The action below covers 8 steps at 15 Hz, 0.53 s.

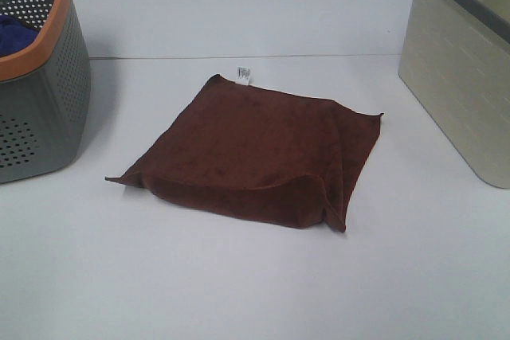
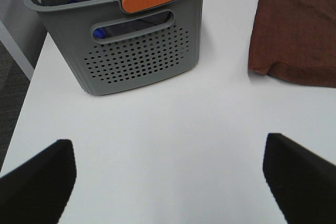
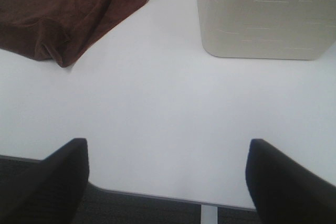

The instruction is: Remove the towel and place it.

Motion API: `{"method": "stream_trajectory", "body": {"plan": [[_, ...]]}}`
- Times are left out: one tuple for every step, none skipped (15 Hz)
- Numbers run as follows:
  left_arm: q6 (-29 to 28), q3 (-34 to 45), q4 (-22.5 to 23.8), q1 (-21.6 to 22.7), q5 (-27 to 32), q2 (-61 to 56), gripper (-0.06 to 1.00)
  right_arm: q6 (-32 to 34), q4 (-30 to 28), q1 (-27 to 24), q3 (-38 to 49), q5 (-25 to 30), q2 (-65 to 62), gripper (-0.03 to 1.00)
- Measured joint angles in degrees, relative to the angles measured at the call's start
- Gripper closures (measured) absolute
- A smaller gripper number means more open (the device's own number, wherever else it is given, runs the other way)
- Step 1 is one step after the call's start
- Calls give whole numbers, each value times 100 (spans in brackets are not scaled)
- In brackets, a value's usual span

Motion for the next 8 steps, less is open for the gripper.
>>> {"method": "stream_trajectory", "body": {"plan": [[0,0,0,0,0,0,3,0,0,0,0,0,0,25],[0,0,0,0,0,0,3,0,0,0,0,0,0,25],[0,0,0,0,0,0,3,0,0,0,0,0,0,25],[0,0,0,0,0,0,3,0,0,0,0,0,0,25],[0,0,0,0,0,0,3,0,0,0,0,0,0,25],[0,0,0,0,0,0,3,0,0,0,0,0,0,25],[0,0,0,0,0,0,3,0,0,0,0,0,0,25],[0,0,0,0,0,0,3,0,0,0,0,0,0,25]]}}
